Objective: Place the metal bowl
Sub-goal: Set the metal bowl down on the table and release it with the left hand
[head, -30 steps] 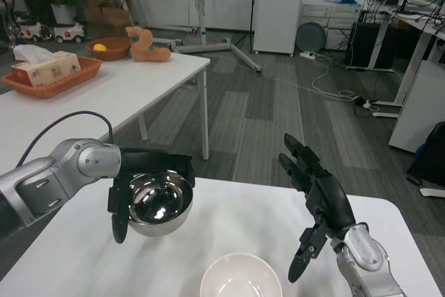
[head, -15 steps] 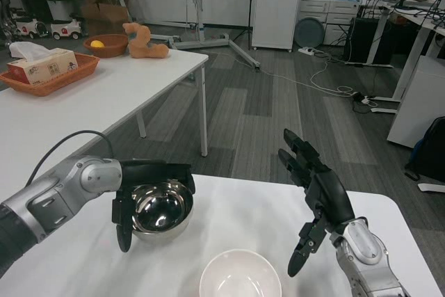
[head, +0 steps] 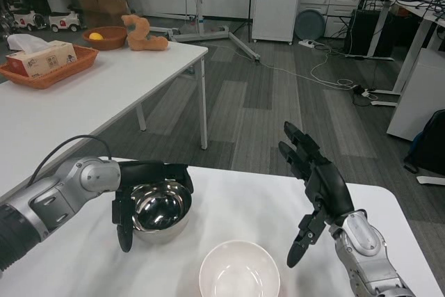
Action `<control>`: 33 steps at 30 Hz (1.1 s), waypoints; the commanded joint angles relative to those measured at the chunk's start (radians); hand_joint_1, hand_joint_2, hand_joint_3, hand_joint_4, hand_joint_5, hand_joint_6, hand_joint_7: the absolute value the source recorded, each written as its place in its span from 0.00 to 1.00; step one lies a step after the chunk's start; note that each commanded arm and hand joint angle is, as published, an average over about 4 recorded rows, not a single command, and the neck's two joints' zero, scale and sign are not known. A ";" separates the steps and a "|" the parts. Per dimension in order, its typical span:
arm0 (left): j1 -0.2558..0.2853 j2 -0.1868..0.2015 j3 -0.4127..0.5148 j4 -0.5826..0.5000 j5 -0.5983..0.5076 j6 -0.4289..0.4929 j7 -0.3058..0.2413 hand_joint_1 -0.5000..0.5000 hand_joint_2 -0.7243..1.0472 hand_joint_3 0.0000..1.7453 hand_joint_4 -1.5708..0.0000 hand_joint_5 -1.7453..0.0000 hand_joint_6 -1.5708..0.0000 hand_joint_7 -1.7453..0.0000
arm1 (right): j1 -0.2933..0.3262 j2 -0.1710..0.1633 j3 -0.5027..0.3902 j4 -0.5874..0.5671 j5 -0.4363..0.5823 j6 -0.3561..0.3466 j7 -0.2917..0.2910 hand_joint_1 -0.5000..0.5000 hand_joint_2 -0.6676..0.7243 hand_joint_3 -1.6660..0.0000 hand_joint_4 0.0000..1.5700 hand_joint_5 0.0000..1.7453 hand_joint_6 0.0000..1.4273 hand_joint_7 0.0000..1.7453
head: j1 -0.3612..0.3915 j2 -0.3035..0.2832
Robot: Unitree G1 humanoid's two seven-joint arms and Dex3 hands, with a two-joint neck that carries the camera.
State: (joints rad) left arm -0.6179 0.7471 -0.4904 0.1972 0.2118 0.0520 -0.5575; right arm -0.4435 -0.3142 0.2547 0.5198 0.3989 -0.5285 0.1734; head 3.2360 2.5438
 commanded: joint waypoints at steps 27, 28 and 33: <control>0.012 -0.015 0.003 0.047 -0.009 0.071 -0.027 1.00 0.05 0.00 1.00 0.00 0.76 0.29 | -0.018 0.006 -0.003 0.034 0.017 -0.015 -0.009 0.08 0.86 1.00 0.00 0.00 0.00 0.00 | 0.009 -0.015; 0.012 -0.015 0.004 0.048 -0.010 0.075 -0.027 1.00 0.05 0.00 1.00 0.00 0.78 0.27 | -0.019 0.007 -0.003 0.035 0.017 -0.015 -0.009 0.08 0.86 1.00 0.00 0.00 0.00 0.00 | 0.009 -0.016; 0.012 -0.015 0.018 0.048 -0.015 0.075 -0.025 1.00 0.05 0.00 1.00 0.00 0.91 0.24 | -0.022 0.007 -0.003 0.042 0.017 -0.015 -0.009 0.08 0.86 1.00 0.00 0.00 0.00 0.00 | 0.011 -0.019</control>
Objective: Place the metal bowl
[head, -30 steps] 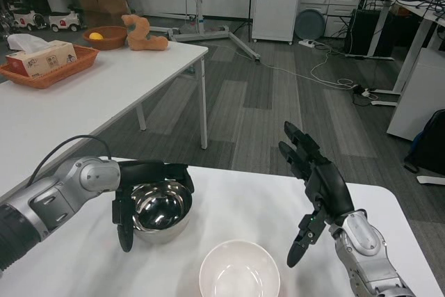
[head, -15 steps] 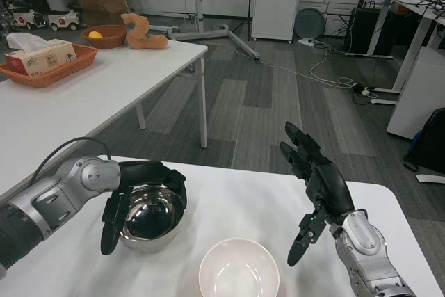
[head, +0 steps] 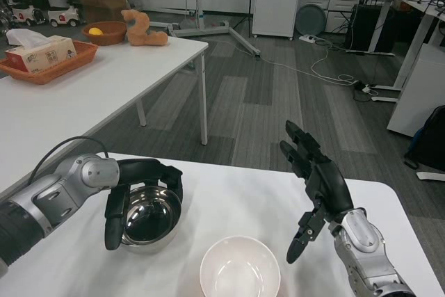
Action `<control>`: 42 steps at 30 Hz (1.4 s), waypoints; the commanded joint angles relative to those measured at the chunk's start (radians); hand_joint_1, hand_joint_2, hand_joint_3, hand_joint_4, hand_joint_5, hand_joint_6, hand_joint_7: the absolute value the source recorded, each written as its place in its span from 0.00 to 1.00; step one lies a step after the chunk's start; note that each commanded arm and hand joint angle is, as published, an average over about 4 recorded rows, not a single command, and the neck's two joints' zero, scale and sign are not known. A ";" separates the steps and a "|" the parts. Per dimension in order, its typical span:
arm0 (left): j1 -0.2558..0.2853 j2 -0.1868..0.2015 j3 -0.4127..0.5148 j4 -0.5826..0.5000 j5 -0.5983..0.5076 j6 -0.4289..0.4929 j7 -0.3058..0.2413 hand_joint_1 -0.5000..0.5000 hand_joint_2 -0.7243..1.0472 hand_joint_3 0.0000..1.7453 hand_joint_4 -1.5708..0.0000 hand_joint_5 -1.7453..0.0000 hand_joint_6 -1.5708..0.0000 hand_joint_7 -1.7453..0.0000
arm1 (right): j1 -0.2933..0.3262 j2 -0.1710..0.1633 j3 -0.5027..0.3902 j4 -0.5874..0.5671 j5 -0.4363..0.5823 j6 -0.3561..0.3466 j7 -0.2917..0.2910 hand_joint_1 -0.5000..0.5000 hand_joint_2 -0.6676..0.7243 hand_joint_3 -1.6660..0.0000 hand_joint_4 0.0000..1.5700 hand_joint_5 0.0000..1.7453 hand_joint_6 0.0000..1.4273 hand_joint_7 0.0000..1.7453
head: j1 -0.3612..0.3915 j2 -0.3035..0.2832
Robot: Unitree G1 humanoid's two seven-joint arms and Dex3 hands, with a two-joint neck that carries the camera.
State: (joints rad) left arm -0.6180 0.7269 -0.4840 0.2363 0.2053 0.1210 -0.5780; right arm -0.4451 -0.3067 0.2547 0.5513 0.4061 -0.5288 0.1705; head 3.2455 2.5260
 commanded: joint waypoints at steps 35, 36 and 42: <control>0.204 -0.270 0.698 0.027 -0.697 -0.303 0.199 1.00 0.05 0.05 1.00 0.00 0.90 0.54 | -0.038 -0.001 -0.003 0.011 0.011 -0.019 -0.008 0.08 0.86 1.00 0.00 0.00 0.00 0.00 | 0.027 0.085; 0.213 -0.279 0.696 0.034 -0.758 -0.334 0.214 1.00 0.05 0.05 1.00 0.00 0.91 0.55 | -0.038 -0.002 -0.003 0.010 0.011 -0.020 -0.009 0.08 0.86 1.00 0.00 0.00 0.00 0.00 | 0.025 0.090; 0.251 -0.312 0.617 0.070 -1.139 -0.522 0.263 1.00 0.05 0.05 1.00 0.00 0.94 0.56 | -0.038 -0.003 -0.002 0.002 0.013 -0.023 -0.009 0.08 0.86 1.00 0.00 0.00 0.00 0.00 | 0.018 0.110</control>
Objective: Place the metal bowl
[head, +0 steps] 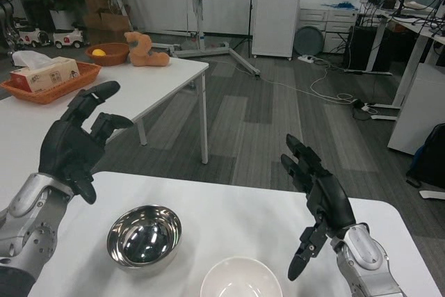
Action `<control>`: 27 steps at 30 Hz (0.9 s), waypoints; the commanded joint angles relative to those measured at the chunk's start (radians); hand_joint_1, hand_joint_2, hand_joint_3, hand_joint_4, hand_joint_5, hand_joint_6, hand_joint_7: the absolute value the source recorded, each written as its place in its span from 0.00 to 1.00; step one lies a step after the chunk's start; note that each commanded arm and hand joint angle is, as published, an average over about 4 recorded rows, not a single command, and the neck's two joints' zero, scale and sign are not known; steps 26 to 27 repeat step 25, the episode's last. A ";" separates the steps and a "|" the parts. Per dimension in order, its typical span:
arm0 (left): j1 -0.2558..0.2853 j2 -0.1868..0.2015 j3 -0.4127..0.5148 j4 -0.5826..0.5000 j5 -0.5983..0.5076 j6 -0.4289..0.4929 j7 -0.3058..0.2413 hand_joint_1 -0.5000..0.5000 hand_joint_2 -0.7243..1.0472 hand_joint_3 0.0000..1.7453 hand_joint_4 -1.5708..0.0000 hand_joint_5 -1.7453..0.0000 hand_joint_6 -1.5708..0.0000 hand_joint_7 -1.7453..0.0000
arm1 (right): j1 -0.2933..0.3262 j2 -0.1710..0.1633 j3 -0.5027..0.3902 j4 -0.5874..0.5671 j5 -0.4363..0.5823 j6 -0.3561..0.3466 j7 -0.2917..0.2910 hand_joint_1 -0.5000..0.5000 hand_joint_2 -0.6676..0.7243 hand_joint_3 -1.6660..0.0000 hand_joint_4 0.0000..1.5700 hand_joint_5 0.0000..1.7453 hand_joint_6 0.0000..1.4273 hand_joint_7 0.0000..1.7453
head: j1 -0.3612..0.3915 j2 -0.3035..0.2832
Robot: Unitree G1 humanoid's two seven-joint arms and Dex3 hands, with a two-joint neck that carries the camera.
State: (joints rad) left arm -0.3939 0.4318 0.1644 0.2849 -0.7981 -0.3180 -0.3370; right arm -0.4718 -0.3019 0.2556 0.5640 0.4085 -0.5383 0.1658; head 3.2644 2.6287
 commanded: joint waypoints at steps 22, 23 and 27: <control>0.066 -0.036 -0.024 0.023 -0.191 -0.099 0.000 1.00 0.05 0.05 1.00 0.13 1.00 0.65 | -0.007 -0.002 0.000 -0.033 0.026 -0.042 -0.012 0.08 0.91 1.00 0.00 0.00 0.00 0.00 | -0.041 0.070; 0.066 -0.036 -0.023 0.023 -0.191 -0.099 0.000 1.00 0.05 0.05 1.00 0.15 1.00 0.66 | -0.007 -0.001 0.000 -0.033 0.026 -0.045 -0.014 0.08 0.91 1.00 0.00 0.00 0.00 0.00 | -0.045 0.072; 0.067 -0.036 -0.023 0.023 -0.192 -0.099 -0.001 1.00 0.05 0.05 1.00 0.18 0.99 0.68 | -0.007 0.000 -0.001 -0.033 0.026 -0.050 -0.017 0.08 0.91 1.00 0.00 0.00 0.00 0.00 | -0.050 0.074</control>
